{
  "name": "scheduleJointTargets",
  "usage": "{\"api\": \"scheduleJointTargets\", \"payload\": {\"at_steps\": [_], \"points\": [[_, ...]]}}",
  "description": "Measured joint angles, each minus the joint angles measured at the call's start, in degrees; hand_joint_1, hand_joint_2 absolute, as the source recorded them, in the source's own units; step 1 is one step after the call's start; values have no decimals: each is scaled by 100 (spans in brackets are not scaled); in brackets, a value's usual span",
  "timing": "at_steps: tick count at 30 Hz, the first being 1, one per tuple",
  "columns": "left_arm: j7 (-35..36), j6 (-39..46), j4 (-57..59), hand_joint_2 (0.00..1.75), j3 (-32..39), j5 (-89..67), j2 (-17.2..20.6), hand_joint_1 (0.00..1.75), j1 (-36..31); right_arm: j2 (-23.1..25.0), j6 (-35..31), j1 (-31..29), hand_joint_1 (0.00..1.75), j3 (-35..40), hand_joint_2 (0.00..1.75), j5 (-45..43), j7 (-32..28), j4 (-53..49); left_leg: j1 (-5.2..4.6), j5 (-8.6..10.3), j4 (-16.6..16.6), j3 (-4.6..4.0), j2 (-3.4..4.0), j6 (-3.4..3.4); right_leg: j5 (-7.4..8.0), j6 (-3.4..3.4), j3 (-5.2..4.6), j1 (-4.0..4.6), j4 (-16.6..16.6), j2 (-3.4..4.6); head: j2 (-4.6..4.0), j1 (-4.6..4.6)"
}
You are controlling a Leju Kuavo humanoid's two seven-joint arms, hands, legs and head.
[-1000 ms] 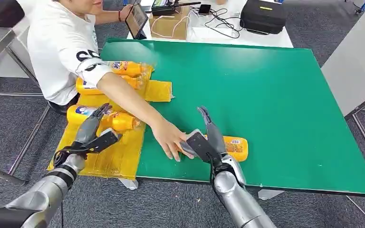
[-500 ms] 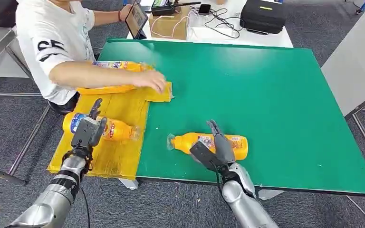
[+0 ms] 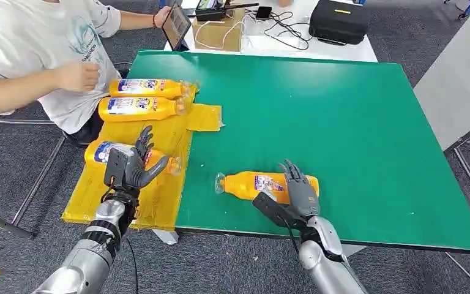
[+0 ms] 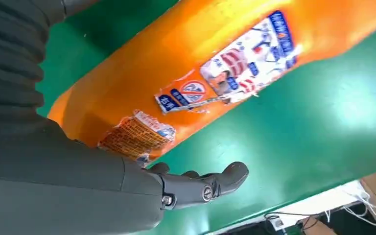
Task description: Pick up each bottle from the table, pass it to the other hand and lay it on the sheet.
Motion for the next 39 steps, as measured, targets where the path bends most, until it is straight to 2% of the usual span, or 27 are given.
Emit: {"api": "scheduleJointTargets", "payload": {"at_steps": [7, 21, 22, 23, 26, 29, 34, 39], "points": [[260, -358, -413, 175, -118, 408, -170, 0, 174, -221, 341, -225, 0, -22, 175, 791, 358, 136, -5, 0, 1, 0, 0, 1, 1, 1, 3, -5, -1, 0, 0, 0], [505, -633, -929, 175, -358, 684, -288, 0, 331, -332, 802, -742, 0, -24, 175, 1048, 542, 818, -2, -2, 0, 19, 10, 1, 2, 1, 13, 0, -2, 4, 2, 0], [507, -633, -946, 175, -358, 684, -291, 0, 337, -334, 804, -758, 23, -24, 175, 1049, 542, 846, -2, -2, 0, 20, 10, 1, 2, 1, 14, 0, -2, 3, 0, 0], [509, -633, -955, 175, -363, 684, -293, 0, 339, -334, 804, -770, 136, -24, 175, 1048, 542, 870, -1, -2, -1, 22, 10, 1, 2, 1, 16, 0, -2, 3, 0, -2], [520, -631, -959, 175, -391, 684, -293, 0, 344, -336, 833, -810, 168, -18, 175, 1064, 542, 938, -1, -2, -1, 30, 10, 1, 2, 1, 24, 0, -2, 4, 2, 0], [587, -555, -985, 175, -433, 675, -293, 0, 350, -361, 1048, -921, 175, 46, 175, 1142, 546, 1086, -2, -4, -1, 47, 12, 1, 3, 1, 39, -1, -4, 7, 2, -2], [771, -430, -997, 175, -461, 622, -293, 0, 348, -411, 1377, -1160, 175, 151, 175, 1029, 483, 1362, -2, -11, -2, 86, 14, -1, 0, -1, 72, -1, -8, 11, 0, 2], [787, -345, -900, 175, -544, 570, -282, 0, 285, -463, 1587, -1428, 175, 214, 175, 622, 163, 1694, -2, -2, -1, 90, 11, 4, 4, 2, 85, 0, -7, 10, 0, 2]]}}
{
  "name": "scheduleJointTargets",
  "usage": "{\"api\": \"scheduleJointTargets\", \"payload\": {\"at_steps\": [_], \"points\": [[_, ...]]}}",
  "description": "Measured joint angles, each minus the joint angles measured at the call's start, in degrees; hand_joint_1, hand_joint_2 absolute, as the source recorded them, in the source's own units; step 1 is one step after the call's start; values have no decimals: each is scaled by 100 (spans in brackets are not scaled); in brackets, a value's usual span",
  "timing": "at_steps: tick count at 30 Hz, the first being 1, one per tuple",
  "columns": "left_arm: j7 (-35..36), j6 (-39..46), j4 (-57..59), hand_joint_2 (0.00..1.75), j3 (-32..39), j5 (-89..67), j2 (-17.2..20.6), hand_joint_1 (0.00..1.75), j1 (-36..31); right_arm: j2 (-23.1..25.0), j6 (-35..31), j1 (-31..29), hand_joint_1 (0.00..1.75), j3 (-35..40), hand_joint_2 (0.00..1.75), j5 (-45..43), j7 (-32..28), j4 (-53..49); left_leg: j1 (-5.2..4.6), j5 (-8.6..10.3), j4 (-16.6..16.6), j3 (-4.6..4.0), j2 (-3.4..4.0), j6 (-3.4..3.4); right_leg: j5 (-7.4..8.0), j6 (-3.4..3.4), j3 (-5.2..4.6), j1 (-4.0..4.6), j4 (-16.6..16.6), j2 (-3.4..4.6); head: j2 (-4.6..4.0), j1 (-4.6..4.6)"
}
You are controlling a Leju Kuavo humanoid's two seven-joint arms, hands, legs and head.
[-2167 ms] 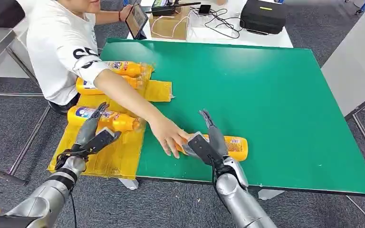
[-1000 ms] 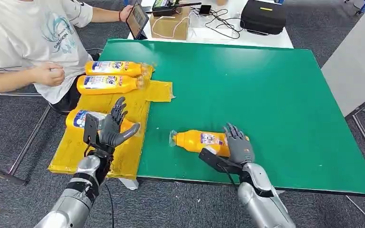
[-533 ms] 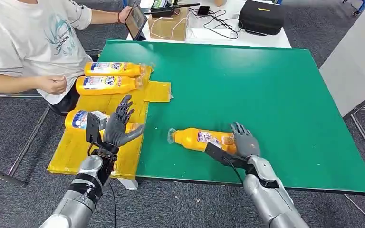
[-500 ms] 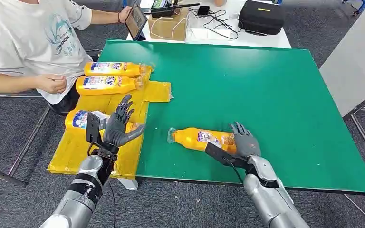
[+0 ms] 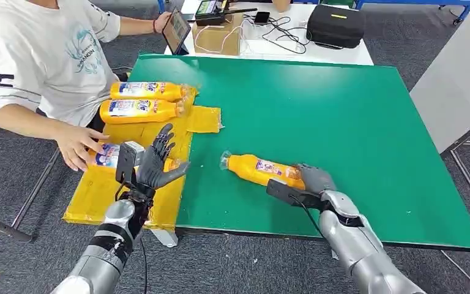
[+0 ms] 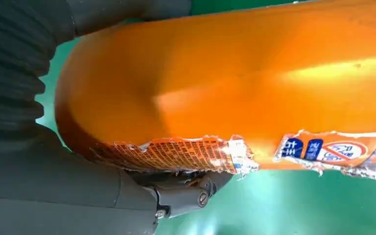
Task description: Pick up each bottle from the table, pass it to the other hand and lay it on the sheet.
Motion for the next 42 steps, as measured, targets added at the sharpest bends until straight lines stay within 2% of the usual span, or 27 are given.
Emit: {"api": "scheduleJointTargets", "payload": {"at_steps": [6, 17, 21, 34, 42], "points": [[-17, 396, 50, 175, -66, -164, 22, 0, -70, 125, -403, 44, 175, -26, 175, -706, -350, 35, 3, -3, 0, -1, 6, -3, 0, 0, -4, 3, 3, 3, 0, -2], [-26, 701, 185, 175, -92, -186, 57, 0, -161, 790, -1331, 677, 175, -380, 175, -2168, -1208, -688, 6, -1, 0, -54, -3, -3, -3, -1, -51, 3, 7, -1, 0, -2], [11, 739, 264, 175, -153, -186, 57, 0, -218, 1052, -1707, 836, 175, -448, 175, -2317, -1458, -1028, 4, -2, 0, -65, -3, -3, -3, -1, -62, 1, 6, -1, 0, -2], [37, 710, 396, 175, -236, -177, 55, 0, -275, 1274, -1768, 976, 175, -470, 175, -2332, -1508, -1327, 4, -3, 1, -84, -3, -4, -3, -1, -82, 1, 6, -2, 2, -2], [387, -73, 428, 175, -444, 313, -11, 0, -296, 1530, -1875, 972, 175, -400, 175, -2511, -1698, -1305, 4, -3, 0, -88, -3, -4, -3, -1, -84, 1, 7, -2, 0, -2]]}}
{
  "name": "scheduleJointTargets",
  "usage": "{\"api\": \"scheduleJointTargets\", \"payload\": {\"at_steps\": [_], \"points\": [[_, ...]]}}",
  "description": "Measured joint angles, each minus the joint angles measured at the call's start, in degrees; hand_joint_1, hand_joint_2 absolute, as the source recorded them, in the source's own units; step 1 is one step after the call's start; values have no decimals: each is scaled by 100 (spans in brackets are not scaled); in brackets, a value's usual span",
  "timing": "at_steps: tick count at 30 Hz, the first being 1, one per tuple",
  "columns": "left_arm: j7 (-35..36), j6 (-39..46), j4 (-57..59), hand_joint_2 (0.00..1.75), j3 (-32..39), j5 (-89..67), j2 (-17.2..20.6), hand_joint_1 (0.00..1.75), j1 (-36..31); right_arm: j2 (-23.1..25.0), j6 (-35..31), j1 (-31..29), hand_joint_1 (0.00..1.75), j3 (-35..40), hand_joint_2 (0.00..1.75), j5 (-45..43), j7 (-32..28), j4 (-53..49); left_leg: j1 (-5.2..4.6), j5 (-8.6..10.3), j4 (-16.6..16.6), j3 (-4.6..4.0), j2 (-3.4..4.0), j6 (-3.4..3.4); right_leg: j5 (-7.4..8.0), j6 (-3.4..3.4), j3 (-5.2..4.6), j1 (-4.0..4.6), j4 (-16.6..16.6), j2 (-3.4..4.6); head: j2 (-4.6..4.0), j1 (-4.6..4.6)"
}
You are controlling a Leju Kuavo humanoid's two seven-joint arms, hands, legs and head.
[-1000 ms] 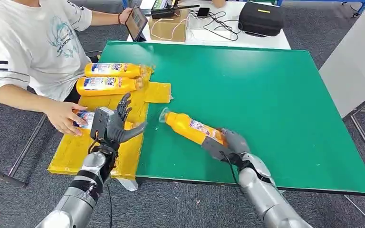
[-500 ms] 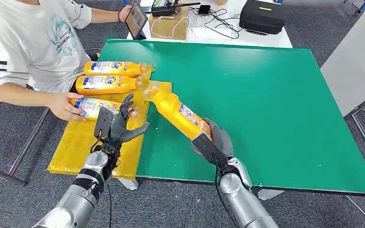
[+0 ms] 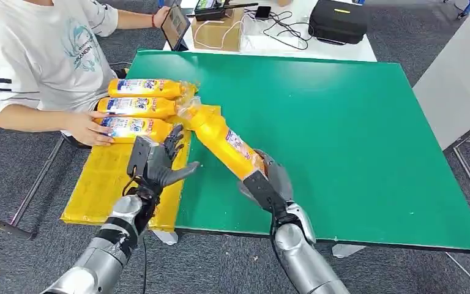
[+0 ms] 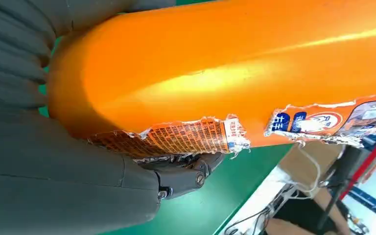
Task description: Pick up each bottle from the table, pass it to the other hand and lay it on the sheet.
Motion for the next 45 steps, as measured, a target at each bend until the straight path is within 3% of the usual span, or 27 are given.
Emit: {"api": "scheduleJointTargets", "payload": {"at_steps": [5, 17, 45], "points": [[194, -618, -46, 175, -348, 590, -33, 0, 11, 131, -39, -83, 175, 212, 175, -232, -146, 142, 0, 0, 0, -4, -2, 0, 0, 0, -3, 0, 0, -2, 0, 0], [269, -834, -400, 175, -874, 926, 11, 0, 79, 197, -181, -158, 175, 372, 175, -312, -306, 391, 0, 0, 0, -8, -4, 0, 0, 0, -4, 0, 0, -4, 0, 0], [299, -830, -435, 175, -986, 1044, 15, 0, 63, 299, -219, -333, 175, 450, 175, -277, -319, 898, 0, 1, 0, -8, -4, 1, 0, 1, -5, -1, 0, -4, 0, 0]]}}
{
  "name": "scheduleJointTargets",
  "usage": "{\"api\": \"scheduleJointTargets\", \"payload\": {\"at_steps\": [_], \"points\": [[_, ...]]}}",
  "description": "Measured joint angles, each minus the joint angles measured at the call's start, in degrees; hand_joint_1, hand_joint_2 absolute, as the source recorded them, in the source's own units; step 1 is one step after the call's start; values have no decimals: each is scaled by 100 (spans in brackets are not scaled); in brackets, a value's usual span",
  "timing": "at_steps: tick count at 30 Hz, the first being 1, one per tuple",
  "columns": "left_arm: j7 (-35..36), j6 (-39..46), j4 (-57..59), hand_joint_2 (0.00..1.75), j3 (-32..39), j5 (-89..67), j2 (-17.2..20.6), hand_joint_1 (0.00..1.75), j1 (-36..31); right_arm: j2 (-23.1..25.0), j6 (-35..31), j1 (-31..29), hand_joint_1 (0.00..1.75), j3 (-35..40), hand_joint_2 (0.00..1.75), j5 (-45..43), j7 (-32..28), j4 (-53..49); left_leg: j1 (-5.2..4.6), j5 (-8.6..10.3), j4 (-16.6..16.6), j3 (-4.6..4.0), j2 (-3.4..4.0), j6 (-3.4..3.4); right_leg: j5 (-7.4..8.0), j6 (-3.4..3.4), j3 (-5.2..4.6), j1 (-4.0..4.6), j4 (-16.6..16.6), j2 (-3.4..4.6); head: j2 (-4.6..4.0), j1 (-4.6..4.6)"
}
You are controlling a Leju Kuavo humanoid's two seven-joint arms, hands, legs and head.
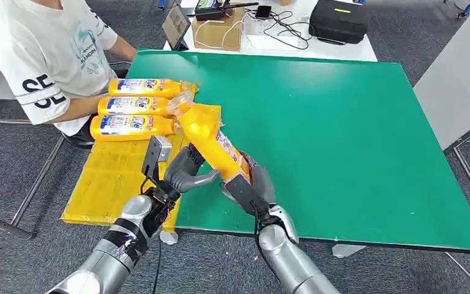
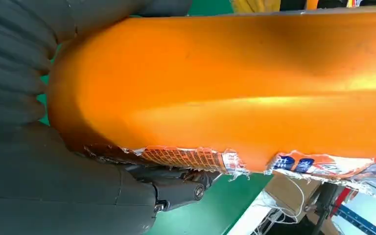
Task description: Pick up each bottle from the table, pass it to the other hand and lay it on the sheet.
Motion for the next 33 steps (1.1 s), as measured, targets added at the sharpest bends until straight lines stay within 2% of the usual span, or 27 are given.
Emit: {"api": "scheduleJointTargets", "payload": {"at_steps": [9, 14, 23, 24, 25, 26, 33], "points": [[63, 33, 0, 175, -59, 76, 0, 0, -17, 112, -66, -123, 175, 112, 175, 236, -48, 337, 0, 0, 0, 0, 1, 0, 0, 0, -1, 1, 0, 0, 0, 0], [133, 216, 94, 175, -50, 162, 2, 0, -107, 334, -57, -210, 175, 415, 175, 640, -99, 509, 1, 1, 0, 0, 2, -1, -1, -1, -5, 1, 1, 1, 0, 0], [13, 323, 310, 175, -20, 284, 17, 0, -128, 385, 11, -271, 175, 697, 175, 627, -31, 636, 0, 1, 0, -3, 1, -1, 0, -1, -4, -1, 1, 0, 0, 2], [7, 321, 330, 175, -13, 304, 17, 0, -125, 382, 13, -273, 155, 721, 175, 627, -28, 645, 0, 1, 0, -3, 1, -1, 0, -1, -4, -1, 1, 0, 2, 0], [-2, 321, 341, 175, -7, 306, 17, 79, -122, 380, 13, -276, 38, 743, 175, 627, -24, 651, 0, 1, 0, -3, 1, -1, 0, -1, -4, -1, 1, 0, 2, 0], [-13, 323, 350, 175, 0, 306, 18, 175, -121, 378, 13, -281, 0, 760, 175, 625, -17, 658, 0, 1, 0, -3, 2, -1, 0, -1, -5, -1, 1, 0, 0, 0], [-70, 443, 358, 175, 59, 310, 39, 175, -124, 385, 35, -235, 0, 999, 175, 483, -116, 660, 3, 1, 0, -3, 3, -1, -1, -1, -8, 2, 1, 1, 0, 0]]}}
